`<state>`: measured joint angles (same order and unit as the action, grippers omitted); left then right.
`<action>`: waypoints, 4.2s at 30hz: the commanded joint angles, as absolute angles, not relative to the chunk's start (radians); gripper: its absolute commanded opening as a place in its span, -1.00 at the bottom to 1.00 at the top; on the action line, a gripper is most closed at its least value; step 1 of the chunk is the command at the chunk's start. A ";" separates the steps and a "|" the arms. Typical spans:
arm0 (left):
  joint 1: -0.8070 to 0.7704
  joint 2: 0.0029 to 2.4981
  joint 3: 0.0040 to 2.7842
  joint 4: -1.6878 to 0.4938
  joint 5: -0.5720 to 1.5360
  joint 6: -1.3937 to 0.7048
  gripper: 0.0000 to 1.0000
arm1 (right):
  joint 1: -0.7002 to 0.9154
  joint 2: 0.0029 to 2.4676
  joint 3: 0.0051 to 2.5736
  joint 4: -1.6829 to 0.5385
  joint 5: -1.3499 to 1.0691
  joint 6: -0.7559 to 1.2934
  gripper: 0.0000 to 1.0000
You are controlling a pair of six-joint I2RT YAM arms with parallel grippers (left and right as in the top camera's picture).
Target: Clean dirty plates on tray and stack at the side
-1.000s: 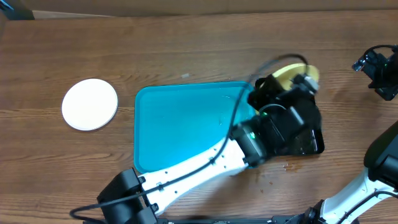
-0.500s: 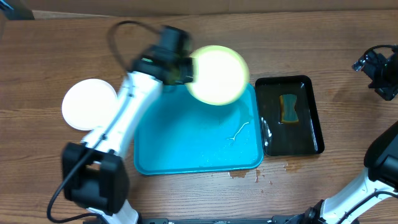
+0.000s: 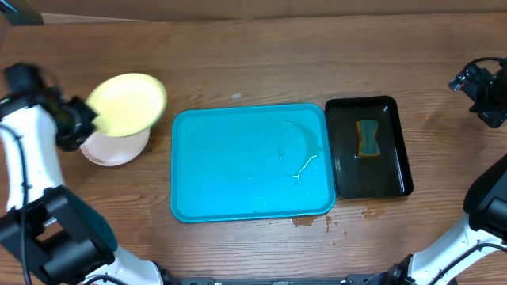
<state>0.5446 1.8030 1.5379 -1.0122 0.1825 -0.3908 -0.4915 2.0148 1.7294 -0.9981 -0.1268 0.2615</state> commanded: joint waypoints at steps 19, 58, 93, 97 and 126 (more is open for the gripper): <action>0.627 1.806 1.348 -0.775 0.086 -0.427 -0.57 | -0.500 1.993 1.741 -0.996 -0.129 0.266 1.00; 0.005 1.806 1.338 -0.732 0.381 -0.108 0.99 | -0.500 1.993 1.741 -0.996 -0.129 0.266 1.00; 0.004 1.806 1.338 -0.731 0.381 -0.108 1.00 | -0.280 1.519 1.740 -0.996 -0.129 0.266 1.00; 0.004 1.806 1.338 -0.731 0.381 -0.108 1.00 | -0.123 1.349 1.740 -0.997 -0.129 0.266 1.00; 0.004 1.806 1.338 -0.731 0.381 -0.108 1.00 | 0.085 0.108 0.518 0.007 -0.028 0.130 1.00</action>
<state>0.0032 1.8030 1.3411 -0.7322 0.3840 -0.1268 0.0978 0.1715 0.6395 -0.1005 -0.0360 0.1352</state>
